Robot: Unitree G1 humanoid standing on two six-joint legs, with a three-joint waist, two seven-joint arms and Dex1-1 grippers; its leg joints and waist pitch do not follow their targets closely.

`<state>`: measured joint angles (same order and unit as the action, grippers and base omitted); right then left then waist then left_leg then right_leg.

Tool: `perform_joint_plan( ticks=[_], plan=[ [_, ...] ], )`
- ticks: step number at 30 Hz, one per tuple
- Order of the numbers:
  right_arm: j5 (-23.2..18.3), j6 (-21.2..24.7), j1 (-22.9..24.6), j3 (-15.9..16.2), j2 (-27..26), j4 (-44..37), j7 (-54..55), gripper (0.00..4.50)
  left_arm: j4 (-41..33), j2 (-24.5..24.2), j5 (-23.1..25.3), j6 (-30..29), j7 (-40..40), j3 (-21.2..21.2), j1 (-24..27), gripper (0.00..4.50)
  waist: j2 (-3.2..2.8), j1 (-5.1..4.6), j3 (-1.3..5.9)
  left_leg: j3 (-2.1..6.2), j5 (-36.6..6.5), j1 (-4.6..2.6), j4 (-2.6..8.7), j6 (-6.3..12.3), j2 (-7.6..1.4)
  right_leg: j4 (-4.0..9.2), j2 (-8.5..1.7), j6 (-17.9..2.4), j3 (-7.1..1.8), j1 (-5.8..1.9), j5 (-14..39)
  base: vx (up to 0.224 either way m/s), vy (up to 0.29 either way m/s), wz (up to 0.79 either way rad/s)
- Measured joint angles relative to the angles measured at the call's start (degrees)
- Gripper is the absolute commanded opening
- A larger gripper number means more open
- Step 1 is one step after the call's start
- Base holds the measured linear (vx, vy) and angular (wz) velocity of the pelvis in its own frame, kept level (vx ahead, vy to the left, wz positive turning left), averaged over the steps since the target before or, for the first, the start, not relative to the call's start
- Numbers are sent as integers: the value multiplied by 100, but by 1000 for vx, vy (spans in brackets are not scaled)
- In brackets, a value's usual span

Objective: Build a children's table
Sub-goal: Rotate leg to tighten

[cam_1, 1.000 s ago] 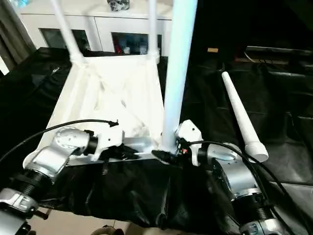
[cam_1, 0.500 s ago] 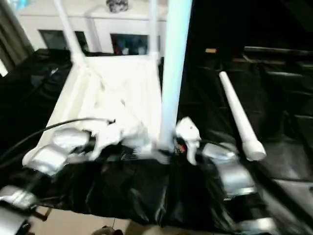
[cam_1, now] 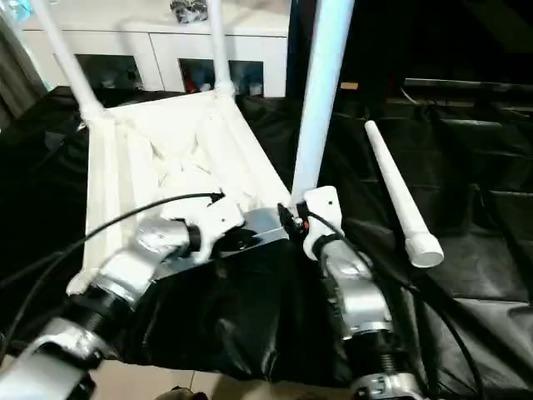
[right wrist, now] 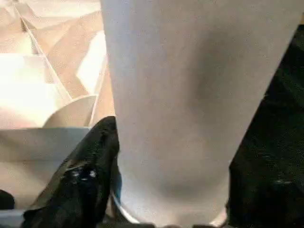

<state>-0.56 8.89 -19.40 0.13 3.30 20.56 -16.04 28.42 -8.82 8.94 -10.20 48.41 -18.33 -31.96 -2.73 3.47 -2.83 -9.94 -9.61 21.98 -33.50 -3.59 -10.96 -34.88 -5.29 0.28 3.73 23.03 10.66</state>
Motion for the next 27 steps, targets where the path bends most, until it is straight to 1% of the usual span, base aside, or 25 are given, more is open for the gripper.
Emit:
perform_joint_plan(
  ticks=[2, 3, 4, 5, 7, 11, 18, 21, 23, 24, 26, 27],
  plan=[
    [-69, -1, -7, -13, 44, 0, -171, 363, -11, -42, -8, 36, 68, -1, 0, 0, 0, -11, 0, 0, 0, 2, 0, 0, 0, 1, 0, -13, 0, 1, -8, 0, 0, 0],
    [-99, -1, -12, -12, 88, 0, -293, 384, -16, -69, -20, 58, 111, -1, 0, 0, 0, -18, 0, 0, 0, 3, 1, 0, 0, 1, 0, -12, 0, 1, -7, 0, 0, 0],
    [-103, -1, -26, 28, 165, 0, -442, 384, -20, -104, -34, 95, 156, -5, 0, 0, -1, -24, -1, 0, 0, 5, 0, 0, 0, 1, 0, -11, 0, 3, -7, 0, 0, 0],
    [-106, -1, -34, 48, 220, 0, -585, 396, -23, -127, -39, 129, 201, -10, 0, 0, -1, -24, -1, 0, 0, 7, 3, 0, -1, 2, 1, -10, 1, 5, -6, 0, 0, 0],
    [-104, -30, -58, 232, 522, 0, -1030, 396, -53, -274, -105, 230, 387, -44, 1, 0, -3, -20, -2, 0, 0, 10, 5, 0, -2, 2, 1, -6, 2, 7, -3, 0, 0, 0],
    [-127, -68, -84, 410, 876, 0, -1720, 396, -75, -476, -212, 379, 696, -54, 15, 0, -3, 8, -3, 0, 0, 14, 6, 0, -4, 3, 3, -2, 3, 9, 2, 0, 0, 0],
    [-388, -141, -63, 776, 1656, -166, -3416, 396, -52, -926, -414, 651, 1478, -48, 18, 0, 2, 48, -7, -1, 0, 19, -2, 1, -3, 5, 0, -3, 3, 5, 2, 0, 0, 0],
    [-486, -141, -43, 872, 1842, -244, -3871, 396, -40, -1068, -485, 714, 1762, -57, 18, 0, 2, 81, -6, -1, 0, 18, -2, 1, -4, 4, 0, -3, 3, 6, 2, 0, 0, 0],
    [-562, -131, -43, 901, 1913, -254, -4067, 369, -21, -1139, -495, 789, 1915, -60, 17, 0, 2, 116, -6, -2, 0, 19, -4, 1, -4, 4, 0, -3, 2, 6, 2, 0, 0, 0],
    [-614, -98, -41, 933, 1965, -281, -4212, 369, -4, -1168, -534, 833, 2041, -70, 18, 0, 2, 141, -6, -3, 0, 19, -4, 2, -4, 4, 0, -3, 2, 6, 2, 0, 0, 0],
    [-658, -69, -40, 951, 2001, -303, -4371, 355, 16, -1228, -591, 883, 2195, -80, 17, 0, 2, 169, -6, -3, 0, 18, -4, 2, -5, 4, 0, -3, 2, 6, 2, 0, 0, 0],
    [-671, -70, -40, 974, 2004, -308, -4465, 331, 35, -1271, -628, 893, 2294, -79, 16, 0, 2, 172, -6, -3, 0, 19, -4, 1, -5, 3, 0, -3, 3, 6, 2, 0, 0, 0]
  ],
)
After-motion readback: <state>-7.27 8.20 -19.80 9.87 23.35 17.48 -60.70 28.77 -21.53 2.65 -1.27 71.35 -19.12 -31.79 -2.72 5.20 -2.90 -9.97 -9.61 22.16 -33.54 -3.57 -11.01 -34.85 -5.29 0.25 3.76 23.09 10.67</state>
